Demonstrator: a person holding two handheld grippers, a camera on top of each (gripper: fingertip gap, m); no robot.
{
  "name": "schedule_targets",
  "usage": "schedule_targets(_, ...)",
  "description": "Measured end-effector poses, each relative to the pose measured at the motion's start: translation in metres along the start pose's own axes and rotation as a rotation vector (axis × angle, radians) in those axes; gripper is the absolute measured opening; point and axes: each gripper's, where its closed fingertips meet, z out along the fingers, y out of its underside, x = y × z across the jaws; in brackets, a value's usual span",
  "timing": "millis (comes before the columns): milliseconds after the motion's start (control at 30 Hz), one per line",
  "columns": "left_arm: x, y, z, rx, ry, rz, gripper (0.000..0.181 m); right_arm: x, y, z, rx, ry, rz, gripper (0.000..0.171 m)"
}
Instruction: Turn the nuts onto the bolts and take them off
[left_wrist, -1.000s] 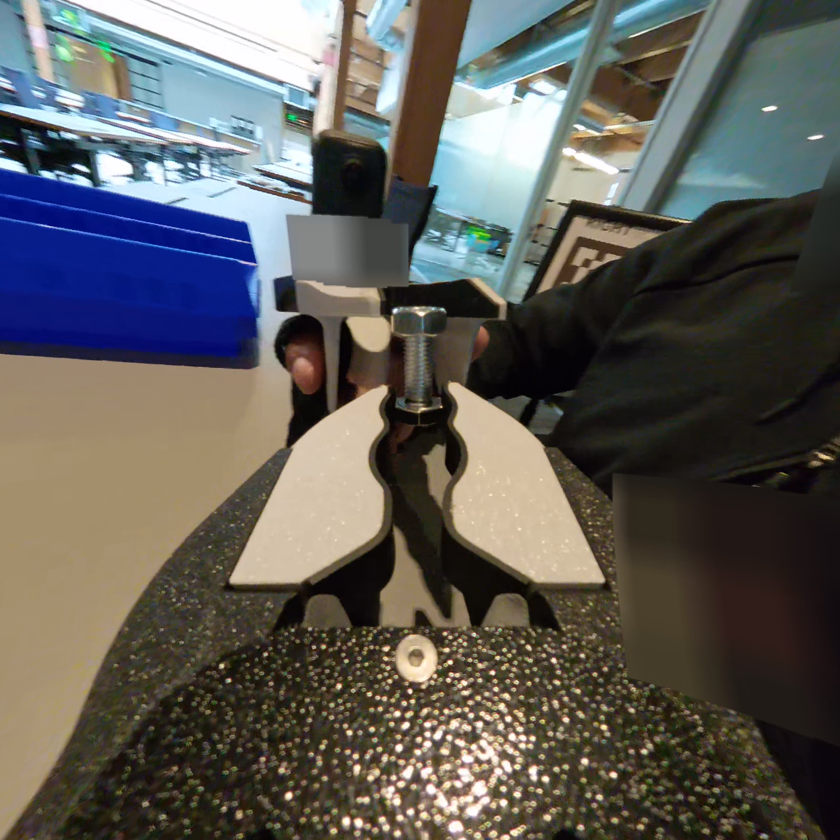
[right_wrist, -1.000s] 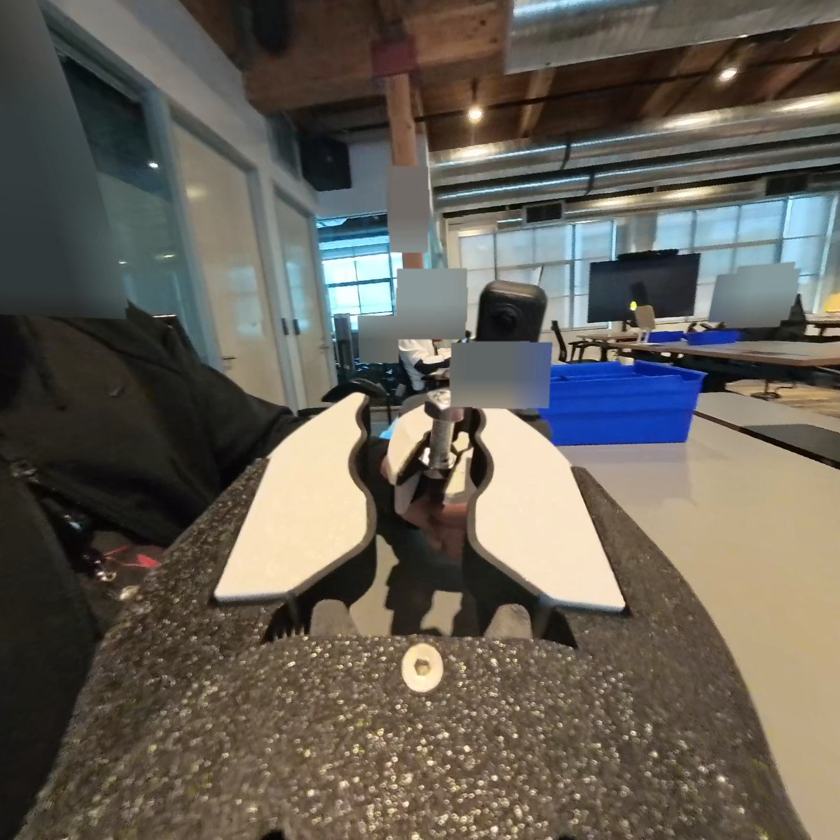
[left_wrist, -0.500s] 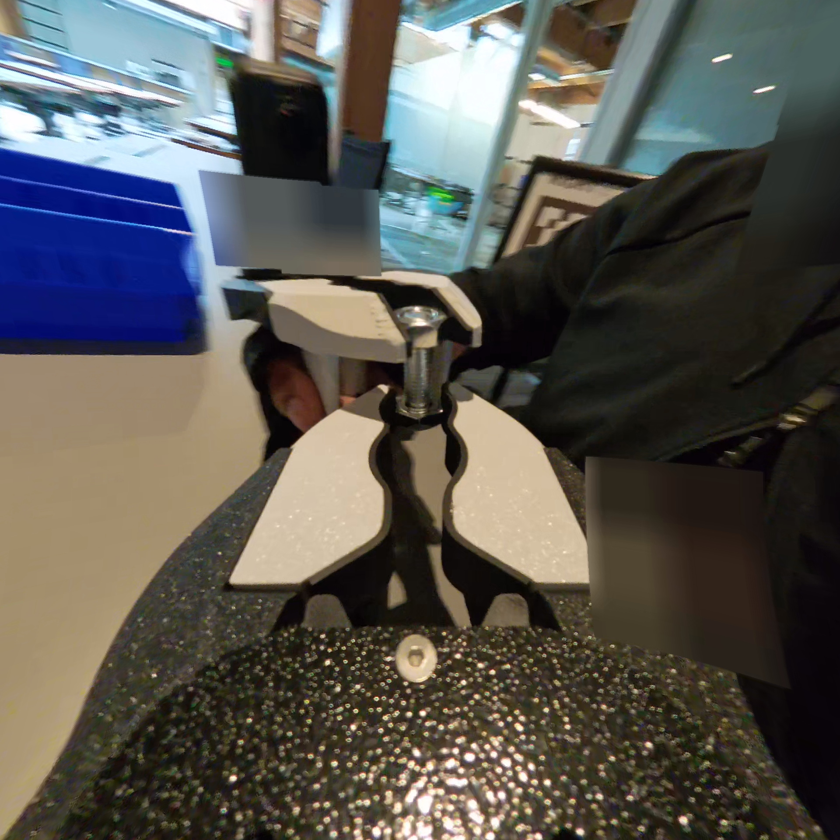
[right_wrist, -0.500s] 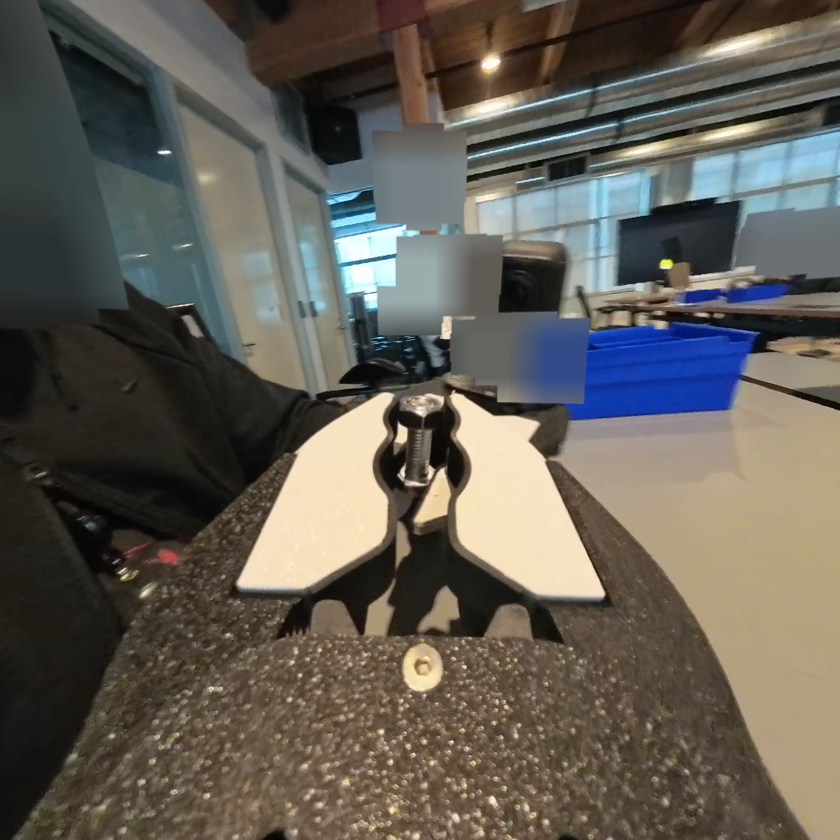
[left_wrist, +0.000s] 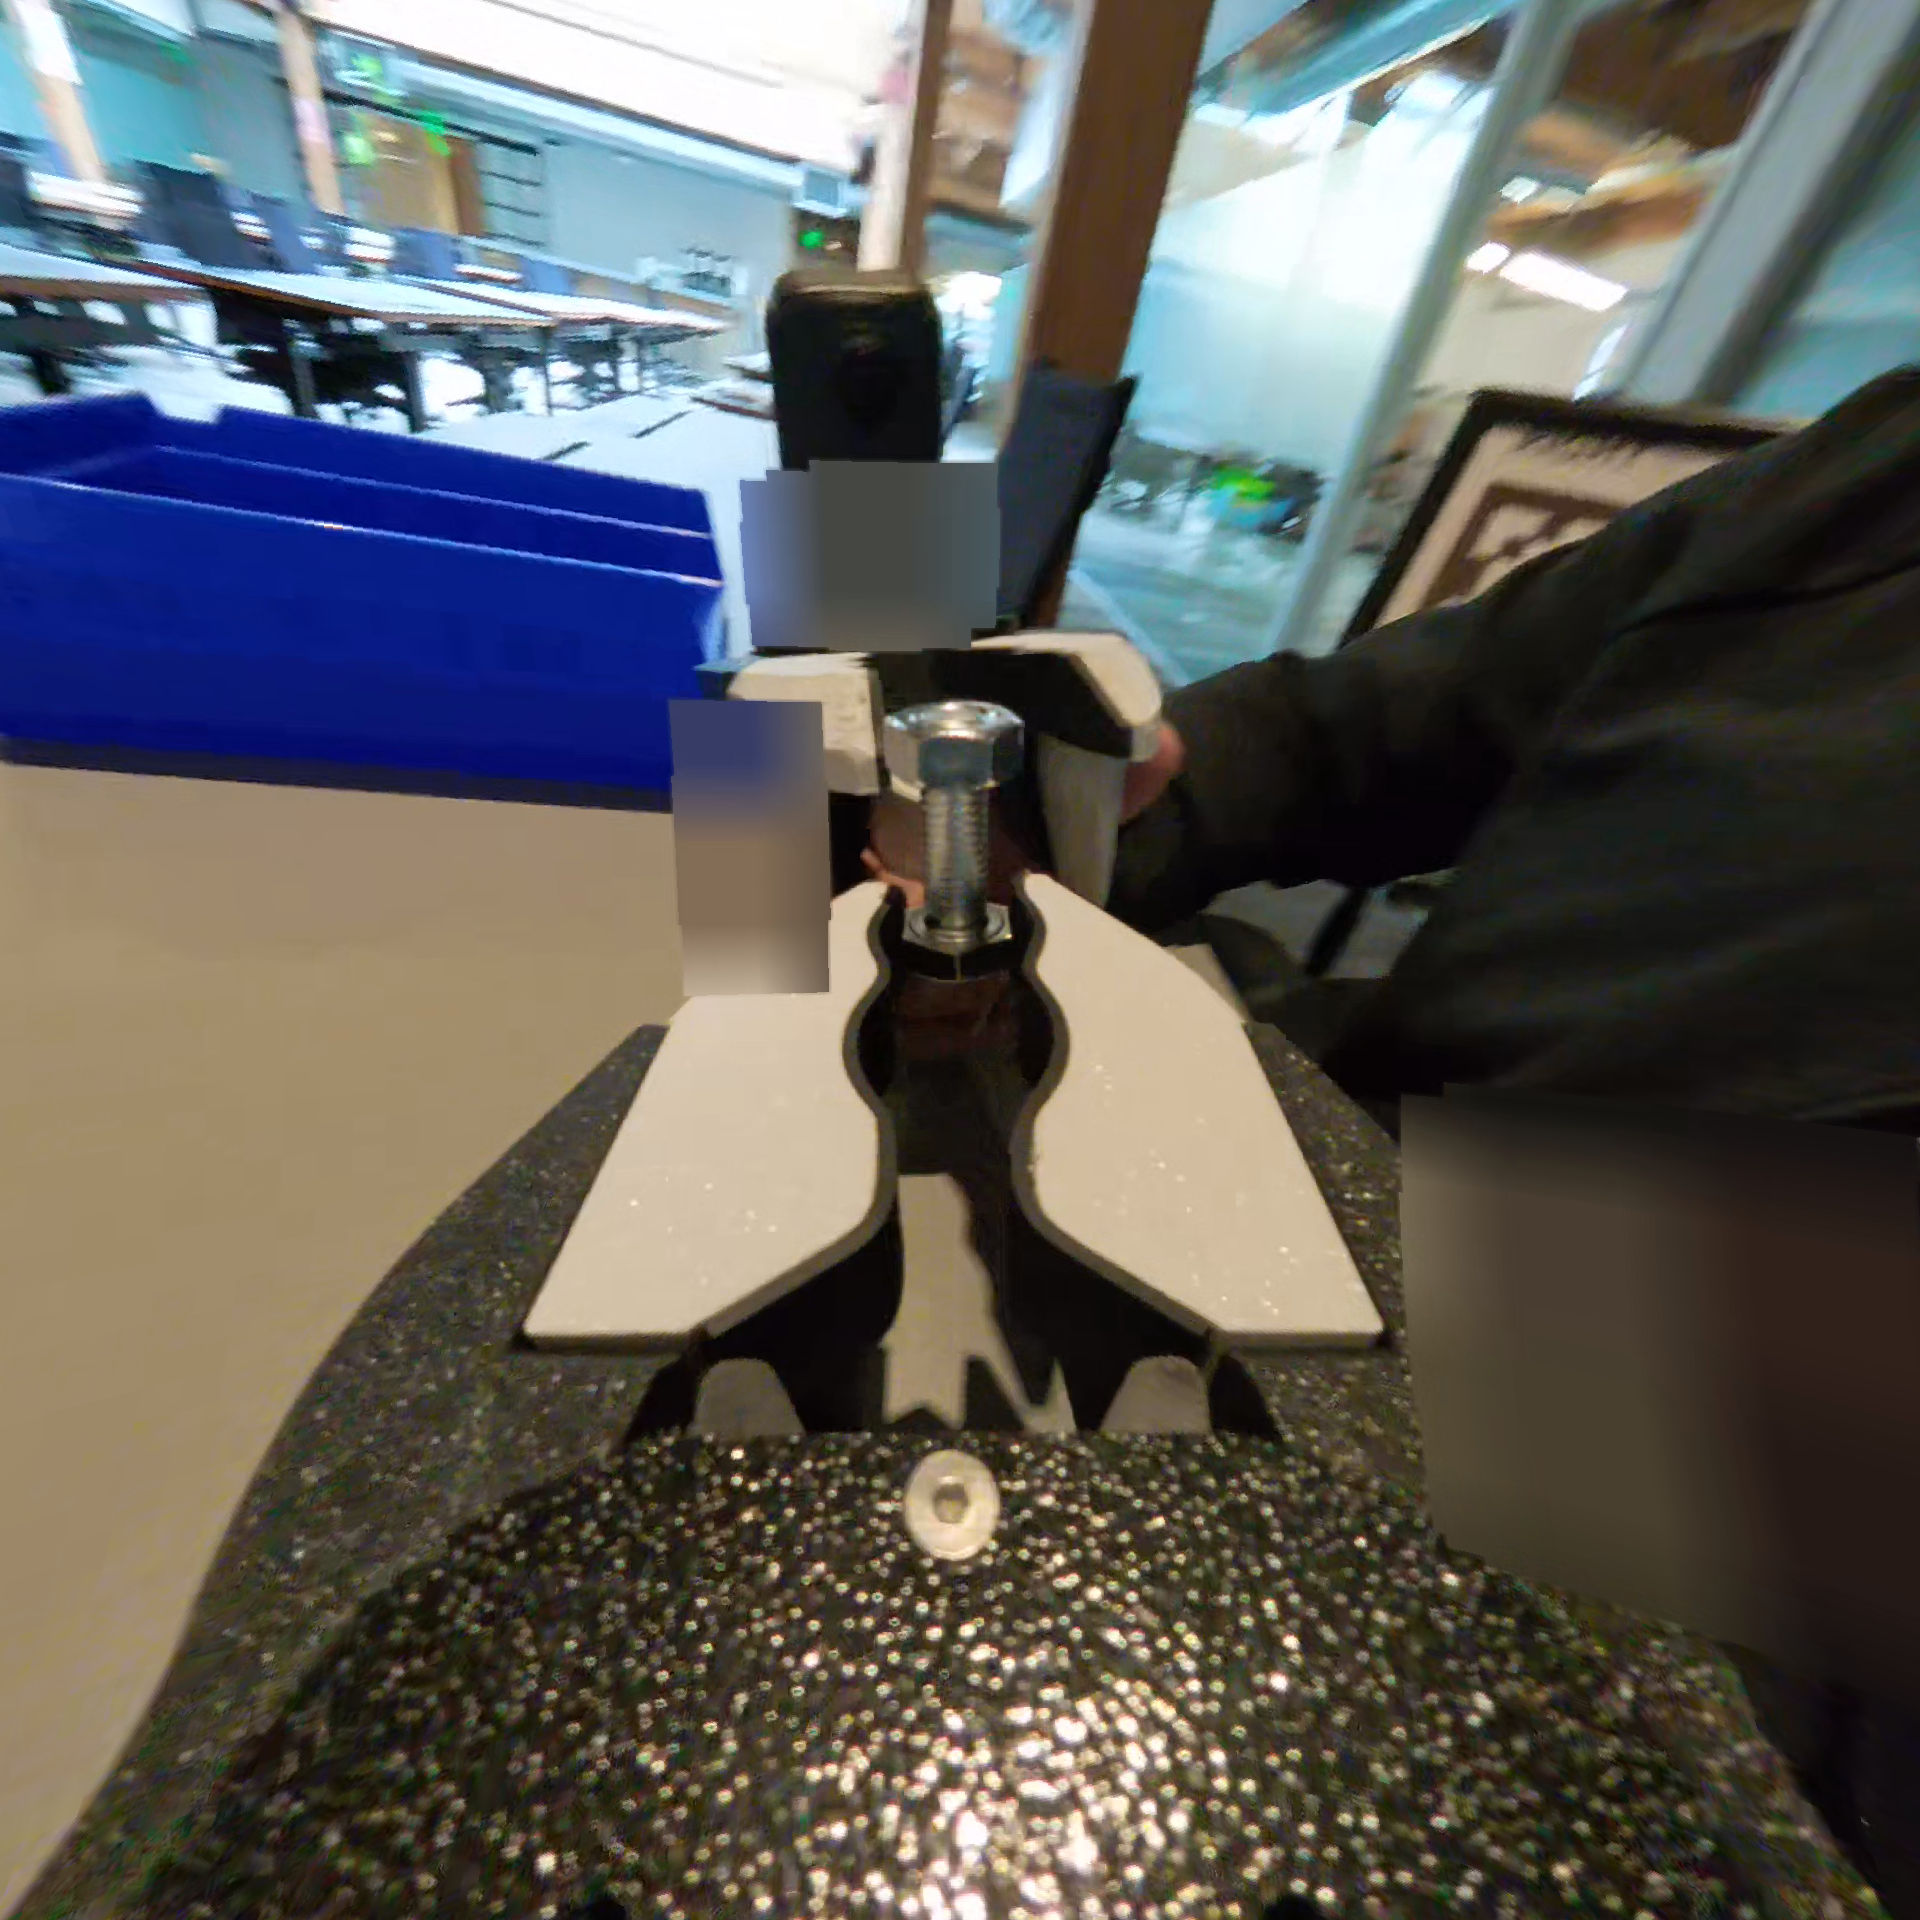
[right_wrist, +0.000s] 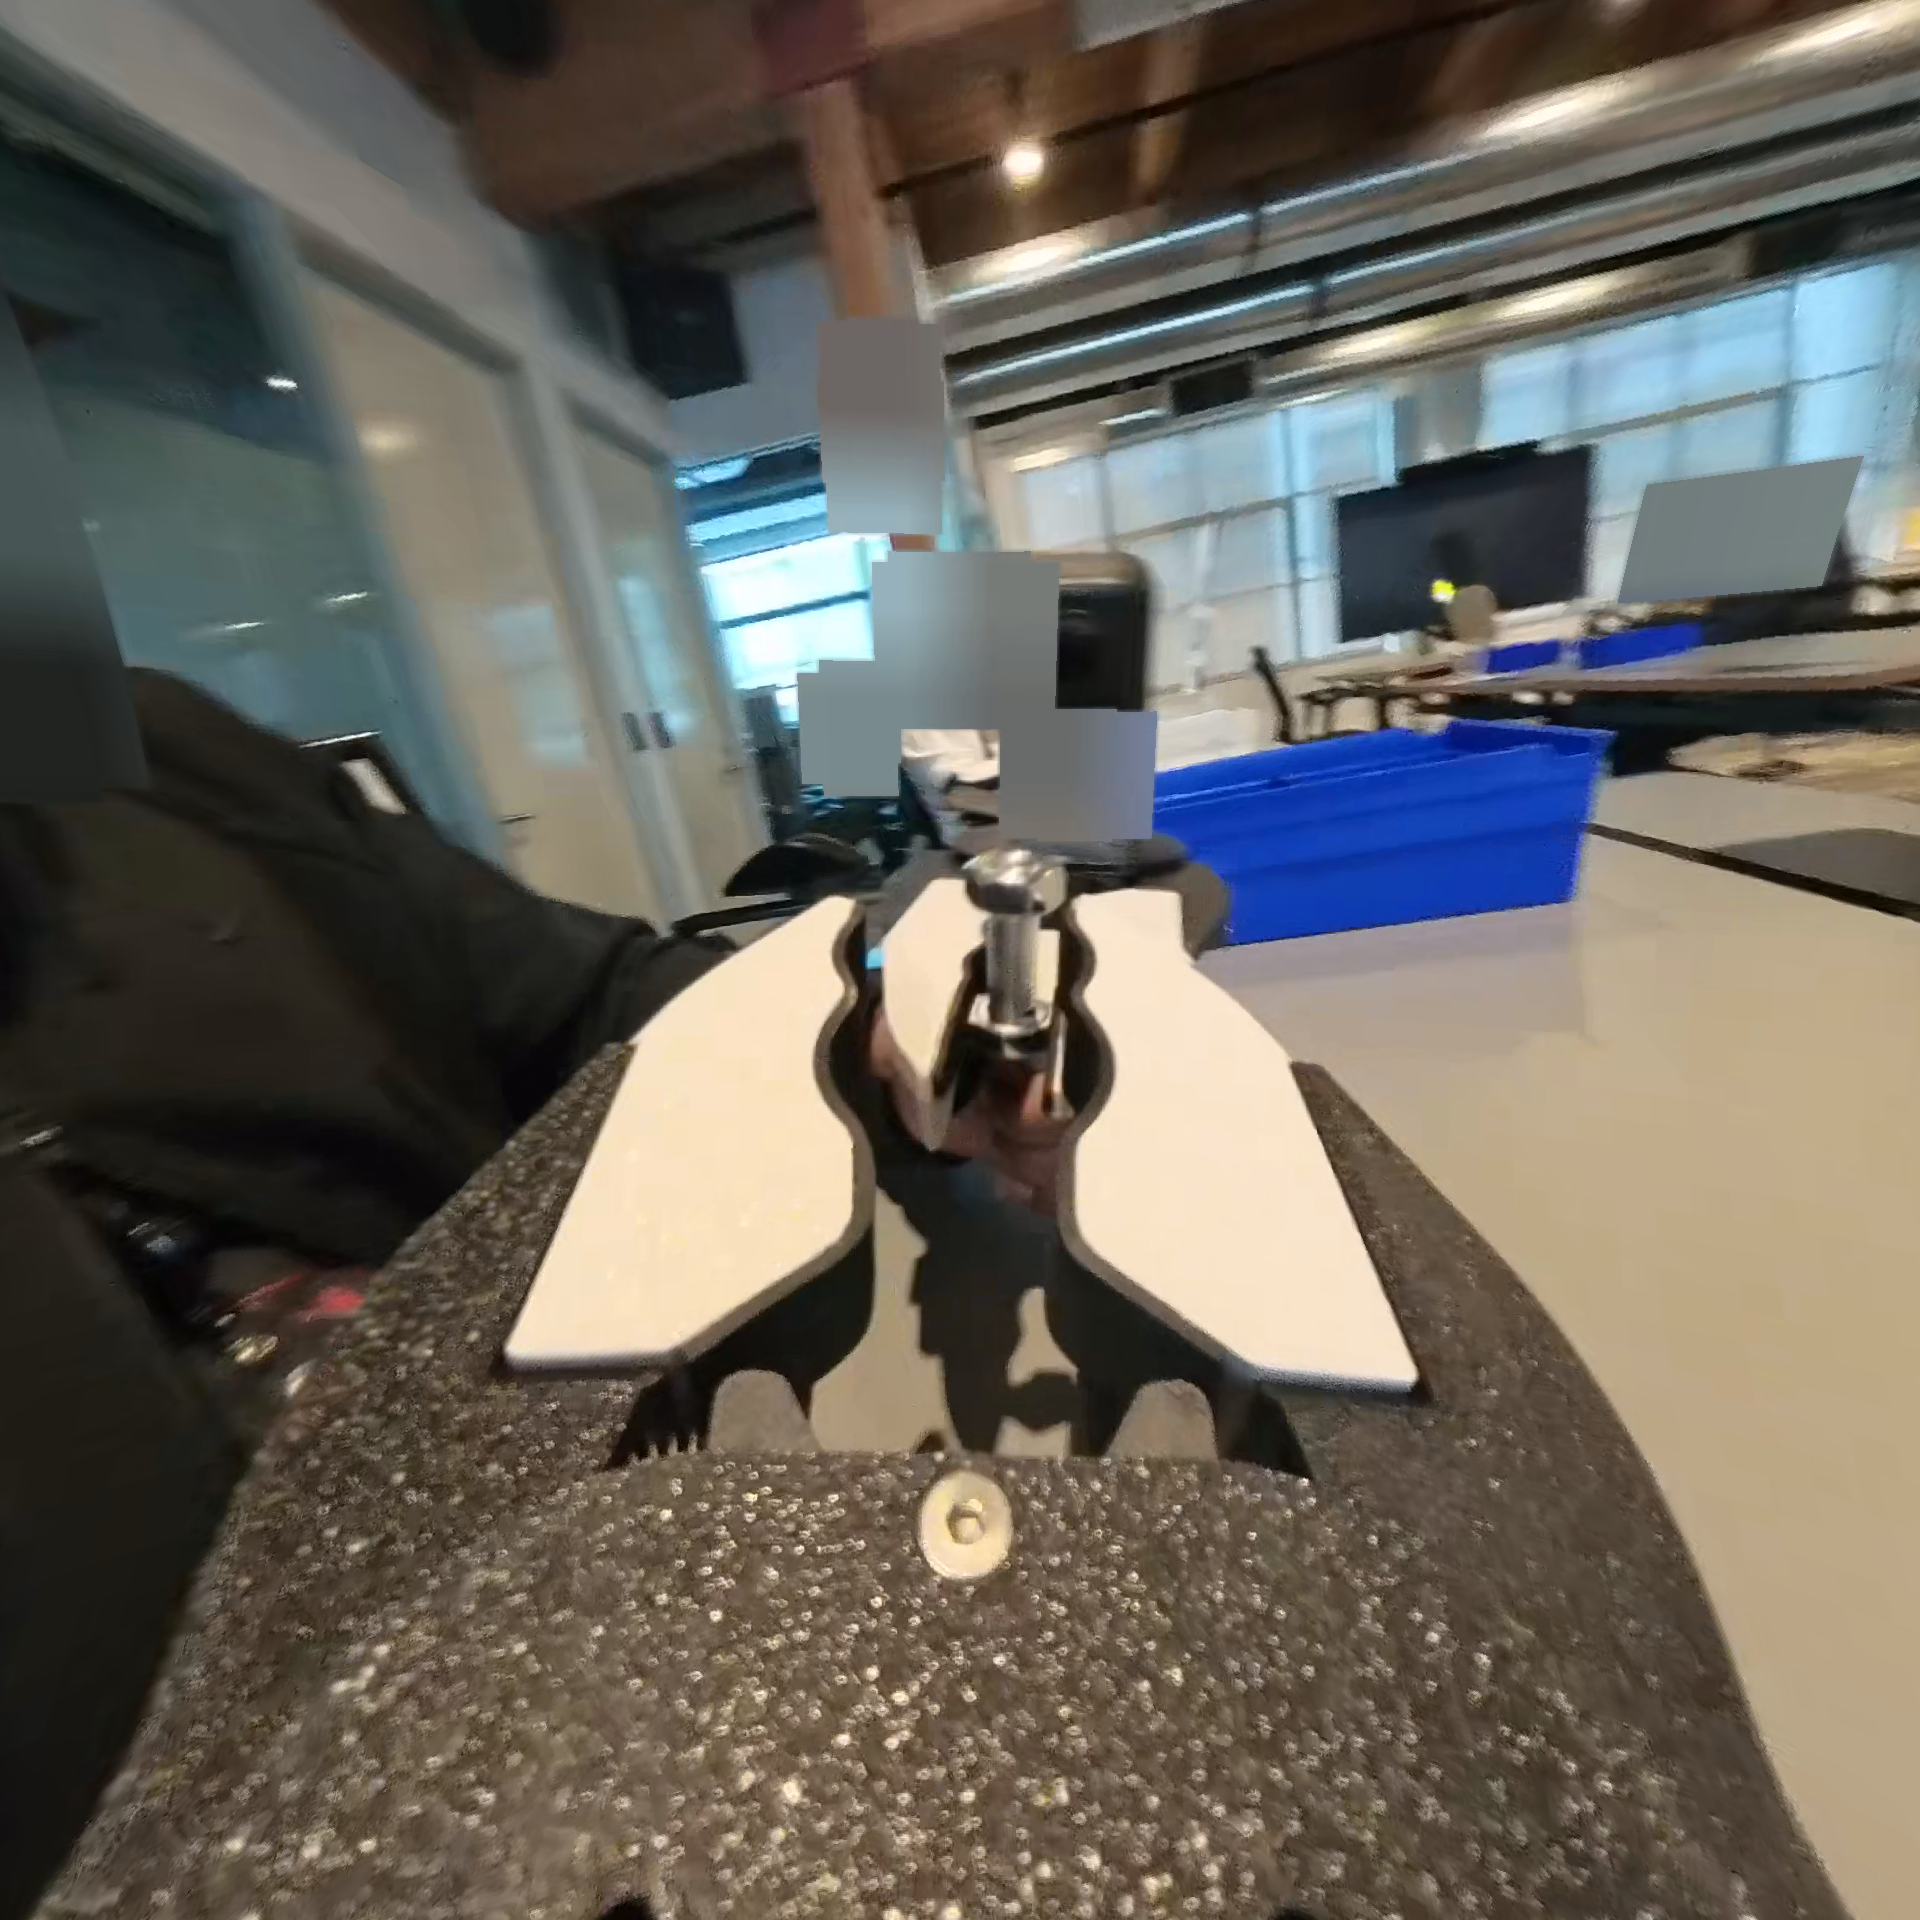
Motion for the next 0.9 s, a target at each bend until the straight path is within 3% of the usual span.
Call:
schedule_targets(267,0.034,0.015,0.009,-0.092,0.268,-0.086,0.018,-0.015,0.002,0.002,-0.007,-0.104,0.014,0.031)
schedule_targets(333,0.035,0.019,0.012,-0.116,0.266,-0.083,0.018,-0.020,0.006,0.004,-0.024,-0.139,0.025,0.021)
schedule_targets(467,0.016,0.021,0.013,-0.140,0.101,0.002,0.018,-0.008,0.008,0.007,-0.029,-0.035,0.023,0.018)
schedule_targets(567,-0.016,0.026,0.009,-0.228,-0.201,0.174,0.018,0.017,0.009,0.004,-0.039,0.179,-0.016,0.004)
schedule_targets(633,-0.036,0.029,0.003,-0.312,-0.405,0.307,0.018,0.031,0.012,0.000,-0.041,0.297,-0.023,0.005)
schedule_targets(800,-0.037,0.027,0.002,-0.305,-0.412,0.306,0.018,0.028,0.000,-0.001,0.012,0.281,-0.029,0.037)
schedule_targets(900,-0.035,0.025,-0.001,-0.276,-0.380,0.270,0.018,0.028,-0.007,-0.007,0.006,0.236,-0.042,0.037)
